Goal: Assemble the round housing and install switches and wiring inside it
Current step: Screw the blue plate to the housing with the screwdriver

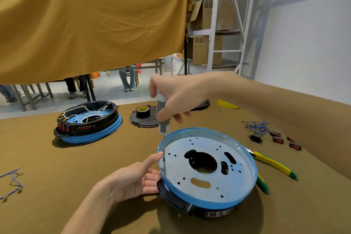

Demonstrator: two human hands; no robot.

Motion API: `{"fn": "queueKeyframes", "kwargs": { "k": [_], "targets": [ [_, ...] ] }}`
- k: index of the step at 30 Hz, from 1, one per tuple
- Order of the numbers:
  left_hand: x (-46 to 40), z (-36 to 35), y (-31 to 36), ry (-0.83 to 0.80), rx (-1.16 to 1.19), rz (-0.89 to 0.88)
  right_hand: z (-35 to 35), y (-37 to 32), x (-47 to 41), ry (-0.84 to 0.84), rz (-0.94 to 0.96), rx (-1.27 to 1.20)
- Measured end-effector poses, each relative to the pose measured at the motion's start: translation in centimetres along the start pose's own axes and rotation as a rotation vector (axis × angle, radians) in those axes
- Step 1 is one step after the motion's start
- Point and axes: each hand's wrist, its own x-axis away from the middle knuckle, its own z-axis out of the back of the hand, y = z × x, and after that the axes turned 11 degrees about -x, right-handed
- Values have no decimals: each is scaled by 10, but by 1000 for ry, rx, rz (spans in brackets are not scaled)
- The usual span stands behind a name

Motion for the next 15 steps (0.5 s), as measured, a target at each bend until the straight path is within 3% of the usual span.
{"fn": "queueKeyframes", "kwargs": {
  "k": [4, 8, 12, 15],
  "targets": [
    [0, 1, 0, -2, 1, 7, -3, 5, -4, 135, 3, 188],
    [-1, 2, -1, -18, -1, -1, 4, 7, -3, 33, -65, 20],
    [-1, 3, -1, -20, -15, -10, -2, 11, -6, 112, -17, 127],
    [-1, 3, -1, -27, -11, -13, 1, 10, -4, 60, -40, 62]
  ]
}}
